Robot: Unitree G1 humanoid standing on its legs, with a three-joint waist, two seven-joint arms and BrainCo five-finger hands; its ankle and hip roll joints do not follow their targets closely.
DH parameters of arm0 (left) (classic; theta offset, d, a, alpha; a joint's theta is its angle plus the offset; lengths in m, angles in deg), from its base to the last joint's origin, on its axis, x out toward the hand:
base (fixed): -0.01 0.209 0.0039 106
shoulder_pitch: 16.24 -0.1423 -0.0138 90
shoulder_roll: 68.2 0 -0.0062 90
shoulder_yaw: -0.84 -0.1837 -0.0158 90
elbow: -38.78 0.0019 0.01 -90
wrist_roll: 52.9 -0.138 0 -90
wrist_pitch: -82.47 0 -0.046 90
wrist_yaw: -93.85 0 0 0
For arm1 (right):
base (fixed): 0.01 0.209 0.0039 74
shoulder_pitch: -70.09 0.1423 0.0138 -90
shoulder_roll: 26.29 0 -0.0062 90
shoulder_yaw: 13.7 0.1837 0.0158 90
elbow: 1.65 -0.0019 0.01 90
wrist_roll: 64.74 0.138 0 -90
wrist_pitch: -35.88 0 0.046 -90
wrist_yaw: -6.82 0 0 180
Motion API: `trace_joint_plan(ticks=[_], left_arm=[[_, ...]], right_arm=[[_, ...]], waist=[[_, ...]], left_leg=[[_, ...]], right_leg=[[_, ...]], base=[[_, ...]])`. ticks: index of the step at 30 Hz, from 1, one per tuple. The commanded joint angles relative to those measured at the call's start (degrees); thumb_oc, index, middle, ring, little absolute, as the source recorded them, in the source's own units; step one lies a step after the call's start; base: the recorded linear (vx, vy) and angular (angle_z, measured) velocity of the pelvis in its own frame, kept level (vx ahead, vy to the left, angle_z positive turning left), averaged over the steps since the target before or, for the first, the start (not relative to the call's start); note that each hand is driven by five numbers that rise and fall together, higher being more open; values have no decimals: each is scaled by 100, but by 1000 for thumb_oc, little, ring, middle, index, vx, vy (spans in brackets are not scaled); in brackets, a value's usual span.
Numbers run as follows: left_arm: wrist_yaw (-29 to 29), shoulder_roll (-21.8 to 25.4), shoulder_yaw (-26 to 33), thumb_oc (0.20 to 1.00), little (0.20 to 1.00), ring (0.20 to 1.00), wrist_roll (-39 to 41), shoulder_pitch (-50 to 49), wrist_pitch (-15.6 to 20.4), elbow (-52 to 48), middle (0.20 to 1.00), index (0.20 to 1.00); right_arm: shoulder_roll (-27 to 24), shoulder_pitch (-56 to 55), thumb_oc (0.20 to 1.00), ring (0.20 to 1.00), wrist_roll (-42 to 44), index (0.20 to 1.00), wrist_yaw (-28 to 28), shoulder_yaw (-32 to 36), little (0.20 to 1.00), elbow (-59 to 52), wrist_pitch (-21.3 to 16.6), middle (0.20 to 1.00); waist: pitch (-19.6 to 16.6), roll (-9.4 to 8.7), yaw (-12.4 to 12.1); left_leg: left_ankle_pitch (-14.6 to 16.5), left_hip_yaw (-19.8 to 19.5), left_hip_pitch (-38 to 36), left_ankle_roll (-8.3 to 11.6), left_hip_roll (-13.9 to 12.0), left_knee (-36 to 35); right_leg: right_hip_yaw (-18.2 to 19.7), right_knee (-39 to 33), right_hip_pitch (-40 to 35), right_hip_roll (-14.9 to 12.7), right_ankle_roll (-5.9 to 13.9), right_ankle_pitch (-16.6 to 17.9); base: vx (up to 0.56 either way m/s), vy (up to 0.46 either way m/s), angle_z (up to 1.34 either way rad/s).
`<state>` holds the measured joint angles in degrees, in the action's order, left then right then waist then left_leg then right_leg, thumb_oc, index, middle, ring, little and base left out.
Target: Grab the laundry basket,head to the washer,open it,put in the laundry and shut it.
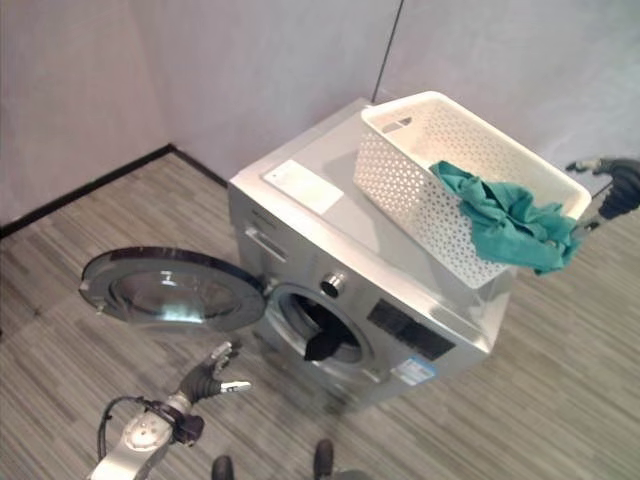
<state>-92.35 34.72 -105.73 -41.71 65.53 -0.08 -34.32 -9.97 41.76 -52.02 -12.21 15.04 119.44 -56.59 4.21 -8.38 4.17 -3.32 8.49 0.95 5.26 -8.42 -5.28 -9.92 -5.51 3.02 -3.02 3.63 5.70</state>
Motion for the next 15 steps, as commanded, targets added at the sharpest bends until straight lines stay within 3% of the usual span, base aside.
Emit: trace_joint_plan(ticks=[1,6,15], left_arm=[[-117,235,-54,1000,1000,1000,77,329,306,-300,1000,1000],[-117,193,-106,1000,1000,1000,68,326,289,-304,1000,1000],[-76,115,-123,1000,1000,1000,60,292,260,-154,1000,1000]], right_arm=[[102,663,1000,1000,91,1000,30,243,1000,510,34,1000],[580,392,1000,1000,-106,1000,29,483,1000,772,64,1000],[851,772,1000,1000,-273,1000,241,443,1000,1171,71,1000]], waist=[[134,-212,-247],[181,-217,-341],[205,-206,-426]], left_leg=[[354,-98,-152,382,-706,28],[361,-87,-143,370,-702,28],[328,-146,-90,376,-713,28]], right_leg=[[-150,51,-306,-421,502,-551],[-145,51,-295,-411,495,-550],[-201,51,-295,-393,465,-566]], base=[[0,0,0],[0,0,0],[-1,-7,1]])
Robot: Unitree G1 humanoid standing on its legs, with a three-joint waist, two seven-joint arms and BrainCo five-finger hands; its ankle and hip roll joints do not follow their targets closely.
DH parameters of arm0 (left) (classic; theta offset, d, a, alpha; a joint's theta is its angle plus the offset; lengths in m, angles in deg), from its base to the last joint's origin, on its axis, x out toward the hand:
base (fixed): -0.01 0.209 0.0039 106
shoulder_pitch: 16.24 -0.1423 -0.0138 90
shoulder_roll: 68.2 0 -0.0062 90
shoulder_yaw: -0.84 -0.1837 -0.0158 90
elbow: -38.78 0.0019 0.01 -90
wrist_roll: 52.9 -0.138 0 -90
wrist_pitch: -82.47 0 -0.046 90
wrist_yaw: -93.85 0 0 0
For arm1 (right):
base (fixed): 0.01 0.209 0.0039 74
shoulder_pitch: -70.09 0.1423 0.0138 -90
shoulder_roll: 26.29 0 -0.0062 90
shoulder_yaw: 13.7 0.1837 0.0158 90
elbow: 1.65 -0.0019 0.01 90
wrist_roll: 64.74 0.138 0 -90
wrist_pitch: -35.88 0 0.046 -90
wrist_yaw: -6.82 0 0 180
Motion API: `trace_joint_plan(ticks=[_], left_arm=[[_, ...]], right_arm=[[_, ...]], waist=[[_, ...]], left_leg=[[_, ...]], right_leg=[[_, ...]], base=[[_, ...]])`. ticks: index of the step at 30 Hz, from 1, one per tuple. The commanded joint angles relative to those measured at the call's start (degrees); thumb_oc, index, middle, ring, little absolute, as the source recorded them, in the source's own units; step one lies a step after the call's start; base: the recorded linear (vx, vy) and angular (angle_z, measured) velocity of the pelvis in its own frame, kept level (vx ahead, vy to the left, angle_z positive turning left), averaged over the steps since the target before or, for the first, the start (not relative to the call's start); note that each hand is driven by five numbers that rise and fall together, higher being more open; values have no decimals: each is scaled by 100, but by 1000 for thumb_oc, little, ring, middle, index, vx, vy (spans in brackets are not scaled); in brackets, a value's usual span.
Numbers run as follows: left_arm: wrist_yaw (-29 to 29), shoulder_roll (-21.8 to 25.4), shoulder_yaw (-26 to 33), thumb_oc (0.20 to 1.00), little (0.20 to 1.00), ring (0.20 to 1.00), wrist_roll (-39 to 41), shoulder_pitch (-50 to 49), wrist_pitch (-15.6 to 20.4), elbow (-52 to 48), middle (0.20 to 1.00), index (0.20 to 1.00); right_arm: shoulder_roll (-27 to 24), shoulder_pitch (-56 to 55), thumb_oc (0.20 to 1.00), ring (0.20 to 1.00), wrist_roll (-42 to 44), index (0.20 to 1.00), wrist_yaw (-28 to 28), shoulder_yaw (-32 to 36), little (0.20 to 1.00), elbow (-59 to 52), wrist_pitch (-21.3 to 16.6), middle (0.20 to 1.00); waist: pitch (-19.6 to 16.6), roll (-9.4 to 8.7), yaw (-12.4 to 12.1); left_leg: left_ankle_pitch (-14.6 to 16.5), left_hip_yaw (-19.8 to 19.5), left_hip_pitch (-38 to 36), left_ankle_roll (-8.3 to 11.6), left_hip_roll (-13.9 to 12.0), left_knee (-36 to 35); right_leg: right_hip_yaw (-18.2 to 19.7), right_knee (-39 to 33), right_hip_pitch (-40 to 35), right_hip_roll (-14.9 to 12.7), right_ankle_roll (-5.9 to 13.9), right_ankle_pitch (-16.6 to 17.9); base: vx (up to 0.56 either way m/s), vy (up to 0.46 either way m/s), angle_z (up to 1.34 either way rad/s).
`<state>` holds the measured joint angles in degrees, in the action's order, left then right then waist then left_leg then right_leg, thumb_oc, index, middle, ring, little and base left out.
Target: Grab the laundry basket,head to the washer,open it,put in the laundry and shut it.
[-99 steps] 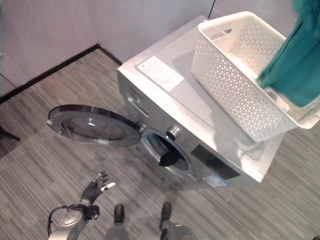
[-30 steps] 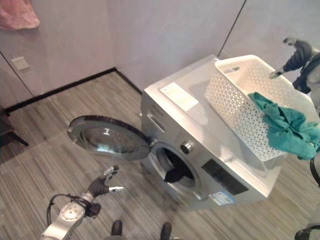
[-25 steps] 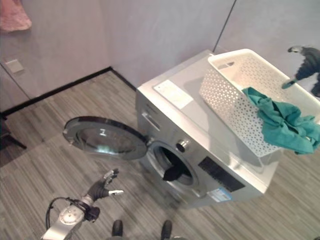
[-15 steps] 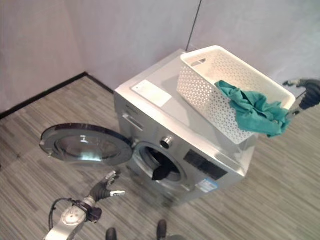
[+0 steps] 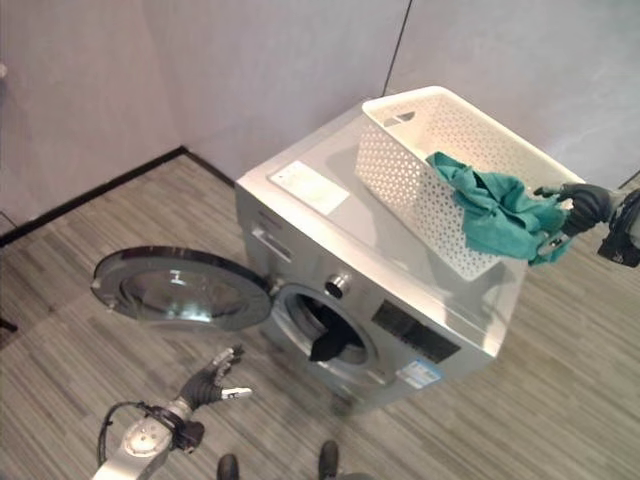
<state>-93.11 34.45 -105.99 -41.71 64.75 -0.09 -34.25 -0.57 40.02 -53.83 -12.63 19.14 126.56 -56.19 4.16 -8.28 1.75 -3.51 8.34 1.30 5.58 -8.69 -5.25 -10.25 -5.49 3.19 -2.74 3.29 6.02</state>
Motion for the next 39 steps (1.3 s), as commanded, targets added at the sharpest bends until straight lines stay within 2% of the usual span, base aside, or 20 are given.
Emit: trace_joint_plan(ticks=[1,20,28,39], left_arm=[[8,139,-105,1000,1000,1000,66,375,260,-138,1000,1000],[17,73,-264,1000,1000,1000,55,437,230,-93,1000,1000],[48,89,-279,1000,1000,1000,116,396,220,-97,1000,1000],[149,66,-275,1000,1000,1000,237,409,211,-177,1000,1000]], right_arm=[[-73,1000,1000,1000,-112,1000,309,8,1000,506,30,1000],[268,1096,1000,1000,-366,1000,386,25,1000,915,50,1000],[837,1220,1000,1000,-572,1000,469,87,1000,1589,72,1000],[1354,830,1000,1000,-714,1000,511,364,1000,1680,141,1000]], waist=[[204,-217,-185],[152,-240,-224],[219,-213,-360],[414,-116,-534]], left_leg=[[352,-136,-128,341,-682,25],[390,-141,-181,332,-689,25],[357,-233,-80,320,-672,25],[237,-434,214,326,-669,25]], right_leg=[[-166,49,-319,-422,497,-598],[-197,49,-401,-418,498,-618],[-274,49,-391,-409,469,-646],[-410,49,-240,-402,443,-652]], base=[[0,0,0],[0,0,0],[5,-10,7],[0,-11,7]])
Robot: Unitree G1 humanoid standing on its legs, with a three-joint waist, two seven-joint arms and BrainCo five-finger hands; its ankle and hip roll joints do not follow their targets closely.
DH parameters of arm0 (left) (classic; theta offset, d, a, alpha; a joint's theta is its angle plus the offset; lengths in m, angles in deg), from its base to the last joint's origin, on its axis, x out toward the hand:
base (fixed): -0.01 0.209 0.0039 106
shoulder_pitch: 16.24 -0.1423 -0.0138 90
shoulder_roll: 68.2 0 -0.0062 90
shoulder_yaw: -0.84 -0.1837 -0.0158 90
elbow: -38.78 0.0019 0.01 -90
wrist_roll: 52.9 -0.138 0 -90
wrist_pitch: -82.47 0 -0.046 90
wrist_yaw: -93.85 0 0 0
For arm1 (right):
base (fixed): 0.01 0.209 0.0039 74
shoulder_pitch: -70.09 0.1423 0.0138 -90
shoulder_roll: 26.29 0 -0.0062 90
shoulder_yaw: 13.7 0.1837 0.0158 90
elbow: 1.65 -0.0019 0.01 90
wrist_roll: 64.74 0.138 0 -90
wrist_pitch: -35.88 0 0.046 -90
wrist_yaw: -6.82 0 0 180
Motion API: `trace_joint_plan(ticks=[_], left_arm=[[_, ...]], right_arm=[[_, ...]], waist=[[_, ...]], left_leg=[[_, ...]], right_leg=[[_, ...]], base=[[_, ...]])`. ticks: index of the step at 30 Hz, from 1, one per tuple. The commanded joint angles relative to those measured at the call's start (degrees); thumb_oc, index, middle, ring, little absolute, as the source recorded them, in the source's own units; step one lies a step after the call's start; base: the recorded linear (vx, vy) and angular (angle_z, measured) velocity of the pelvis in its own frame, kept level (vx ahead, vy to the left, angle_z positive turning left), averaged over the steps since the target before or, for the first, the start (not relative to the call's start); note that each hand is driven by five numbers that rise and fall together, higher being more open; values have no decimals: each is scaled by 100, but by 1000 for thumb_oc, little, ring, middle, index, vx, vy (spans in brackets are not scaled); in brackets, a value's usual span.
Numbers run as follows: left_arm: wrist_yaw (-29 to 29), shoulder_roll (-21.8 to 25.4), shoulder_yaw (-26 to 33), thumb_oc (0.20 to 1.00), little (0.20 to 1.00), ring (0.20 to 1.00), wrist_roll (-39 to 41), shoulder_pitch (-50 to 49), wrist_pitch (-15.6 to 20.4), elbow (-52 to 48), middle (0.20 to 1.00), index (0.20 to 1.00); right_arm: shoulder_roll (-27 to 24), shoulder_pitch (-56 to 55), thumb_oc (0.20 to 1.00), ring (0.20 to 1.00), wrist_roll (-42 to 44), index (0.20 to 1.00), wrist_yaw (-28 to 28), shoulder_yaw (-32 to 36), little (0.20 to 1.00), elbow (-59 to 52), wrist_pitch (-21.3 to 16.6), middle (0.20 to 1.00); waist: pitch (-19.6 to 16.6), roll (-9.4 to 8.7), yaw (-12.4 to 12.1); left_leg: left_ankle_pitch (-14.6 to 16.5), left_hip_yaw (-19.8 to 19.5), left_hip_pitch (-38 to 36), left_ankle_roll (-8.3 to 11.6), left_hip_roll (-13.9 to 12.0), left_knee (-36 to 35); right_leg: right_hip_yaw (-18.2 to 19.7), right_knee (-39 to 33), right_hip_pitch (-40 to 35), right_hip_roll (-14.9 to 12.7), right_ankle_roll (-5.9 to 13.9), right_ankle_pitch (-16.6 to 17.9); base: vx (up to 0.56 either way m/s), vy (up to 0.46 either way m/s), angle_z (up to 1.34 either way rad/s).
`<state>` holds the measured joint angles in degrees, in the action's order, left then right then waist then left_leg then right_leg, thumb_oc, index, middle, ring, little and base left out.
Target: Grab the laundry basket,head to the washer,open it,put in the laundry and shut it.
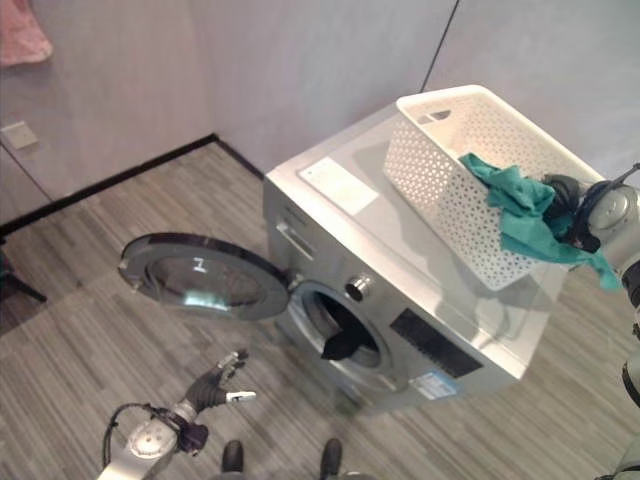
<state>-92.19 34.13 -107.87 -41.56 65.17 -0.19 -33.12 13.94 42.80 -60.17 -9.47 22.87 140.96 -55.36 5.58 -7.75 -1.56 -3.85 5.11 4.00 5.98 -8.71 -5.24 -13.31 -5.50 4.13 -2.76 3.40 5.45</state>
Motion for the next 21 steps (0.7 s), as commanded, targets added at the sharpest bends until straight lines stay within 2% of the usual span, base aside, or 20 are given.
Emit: trace_joint_plan(ticks=[1,10,11,12,21], left_arm=[[73,113,-84,1000,1000,1000,233,374,220,-292,1000,1000],[93,144,-120,1000,1000,1000,312,401,206,-339,1000,1000],[89,152,-132,1000,1000,1000,307,398,205,-354,1000,1000],[92,149,-150,1000,1000,1000,308,401,202,-344,1000,1000],[244,88,-115,1000,1000,1000,332,535,157,-295,1000,1000]], right_arm=[[-56,484,1000,1000,-85,1000,186,12,1000,235,67,1000],[216,-523,1000,1000,-341,1000,-174,120,1000,130,226,1000],[221,-576,551,551,-364,551,-186,135,551,109,235,551],[236,-645,200,200,-372,200,-181,175,200,138,253,200],[593,-518,200,200,-223,200,326,732,200,789,278,200]], waist=[[314,-156,-224],[616,-81,-352],[626,-87,-360],[634,-93,-357],[617,-181,-295]], left_leg=[[250,-135,-9,290,-670,24],[92,-312,379,325,-706,24],[83,-329,412,328,-706,24],[75,-339,426,328,-705,24],[121,-271,364,304,-715,24]], right_leg=[[-112,50,-304,-402,429,-590],[-224,50,-78,-361,389,-624],[-225,50,-62,-355,384,-631],[-230,50,-48,-352,383,-635],[-128,50,-38,-316,378,-636]], base=[[0,0,0],[2,-21,13],[11,-29,12],[8,-28,13],[1,-3,1]])
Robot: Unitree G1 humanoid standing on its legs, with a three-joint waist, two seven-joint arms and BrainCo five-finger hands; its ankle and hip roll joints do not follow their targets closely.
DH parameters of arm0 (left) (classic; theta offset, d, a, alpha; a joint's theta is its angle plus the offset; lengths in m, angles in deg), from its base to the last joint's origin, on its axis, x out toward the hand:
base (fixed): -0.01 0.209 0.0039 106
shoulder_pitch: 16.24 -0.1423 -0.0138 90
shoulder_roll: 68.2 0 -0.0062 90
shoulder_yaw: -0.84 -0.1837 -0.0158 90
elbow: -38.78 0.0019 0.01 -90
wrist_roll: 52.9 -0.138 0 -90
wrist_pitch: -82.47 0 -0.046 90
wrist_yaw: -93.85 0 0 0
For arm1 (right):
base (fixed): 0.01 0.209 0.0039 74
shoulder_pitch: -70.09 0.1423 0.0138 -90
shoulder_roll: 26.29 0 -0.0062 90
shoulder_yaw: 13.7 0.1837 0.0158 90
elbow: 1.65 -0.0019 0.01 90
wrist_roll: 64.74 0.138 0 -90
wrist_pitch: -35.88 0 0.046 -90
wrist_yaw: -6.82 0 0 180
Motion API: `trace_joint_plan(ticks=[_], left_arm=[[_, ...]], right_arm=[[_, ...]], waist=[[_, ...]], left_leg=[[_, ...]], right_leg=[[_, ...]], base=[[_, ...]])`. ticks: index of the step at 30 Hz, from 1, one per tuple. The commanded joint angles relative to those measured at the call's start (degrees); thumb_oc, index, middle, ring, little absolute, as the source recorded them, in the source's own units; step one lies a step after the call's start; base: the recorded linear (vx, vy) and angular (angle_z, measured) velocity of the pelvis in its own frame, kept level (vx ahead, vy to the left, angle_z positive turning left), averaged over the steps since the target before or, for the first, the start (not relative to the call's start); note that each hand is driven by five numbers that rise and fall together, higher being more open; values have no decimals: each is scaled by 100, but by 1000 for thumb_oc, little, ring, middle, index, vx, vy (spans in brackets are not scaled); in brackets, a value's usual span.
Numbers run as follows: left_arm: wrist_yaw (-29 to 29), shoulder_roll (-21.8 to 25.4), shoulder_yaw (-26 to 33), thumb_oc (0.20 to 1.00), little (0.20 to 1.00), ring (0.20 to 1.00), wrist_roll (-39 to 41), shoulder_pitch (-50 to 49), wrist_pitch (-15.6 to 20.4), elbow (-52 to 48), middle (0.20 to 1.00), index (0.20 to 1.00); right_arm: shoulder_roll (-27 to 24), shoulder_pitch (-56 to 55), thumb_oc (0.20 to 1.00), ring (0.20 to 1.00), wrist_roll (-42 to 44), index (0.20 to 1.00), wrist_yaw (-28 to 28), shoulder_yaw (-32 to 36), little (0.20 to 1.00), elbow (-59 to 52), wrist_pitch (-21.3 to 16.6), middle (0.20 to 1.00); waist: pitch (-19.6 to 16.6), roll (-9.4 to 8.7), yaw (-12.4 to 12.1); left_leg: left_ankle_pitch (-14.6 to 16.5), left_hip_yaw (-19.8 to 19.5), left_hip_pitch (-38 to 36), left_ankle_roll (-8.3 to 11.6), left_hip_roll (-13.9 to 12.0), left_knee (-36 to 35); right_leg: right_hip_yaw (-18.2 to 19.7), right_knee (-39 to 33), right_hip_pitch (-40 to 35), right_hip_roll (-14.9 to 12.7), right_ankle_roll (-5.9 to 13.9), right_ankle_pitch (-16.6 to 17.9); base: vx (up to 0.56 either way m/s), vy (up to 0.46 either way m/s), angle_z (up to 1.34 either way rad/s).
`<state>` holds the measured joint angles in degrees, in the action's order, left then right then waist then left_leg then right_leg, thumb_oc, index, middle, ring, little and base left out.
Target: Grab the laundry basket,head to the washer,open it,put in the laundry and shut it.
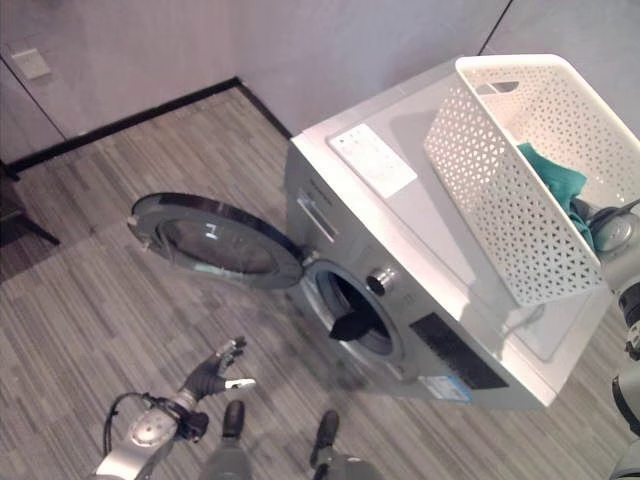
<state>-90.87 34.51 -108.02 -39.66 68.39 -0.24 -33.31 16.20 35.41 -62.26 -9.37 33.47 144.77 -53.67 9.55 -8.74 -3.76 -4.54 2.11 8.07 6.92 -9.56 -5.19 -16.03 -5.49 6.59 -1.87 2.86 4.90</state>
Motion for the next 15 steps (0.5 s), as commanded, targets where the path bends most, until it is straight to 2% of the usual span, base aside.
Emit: trace_joint_plan(ticks=[1,6,11,15], left_arm=[[140,56,-74,1000,1000,1000,147,221,137,-270,1000,1000],[231,43,-19,1000,1000,1000,98,260,109,-222,1000,1000],[312,54,-13,1000,1000,1000,22,342,91,-95,1000,1000],[308,133,0,1000,1000,1000,23,342,75,-79,1000,1000]], right_arm=[[475,404,200,200,-23,200,482,-233,200,624,102,200],[539,883,200,200,23,200,948,21,200,877,64,200],[402,1792,200,200,276,200,1681,361,200,962,-9,200],[272,2550,200,200,319,200,2086,276,200,972,-37,200]], waist=[[204,-97,-52],[147,-135,12],[40,-137,117],[-73,-127,165]], left_leg=[[221,58,-96,200,-631,19],[273,106,-195,177,-641,19],[349,141,-286,143,-625,19],[412,166,-365,127,-605,19]], right_leg=[[188,49,-295,-396,434,-572],[261,49,-324,-389,441,-570],[325,49,-376,-399,448,-571],[345,49,-429,-417,464,-572]], base=[[0,0,0],[4,-4,-11],[3,9,-6],[3,5,-1]])
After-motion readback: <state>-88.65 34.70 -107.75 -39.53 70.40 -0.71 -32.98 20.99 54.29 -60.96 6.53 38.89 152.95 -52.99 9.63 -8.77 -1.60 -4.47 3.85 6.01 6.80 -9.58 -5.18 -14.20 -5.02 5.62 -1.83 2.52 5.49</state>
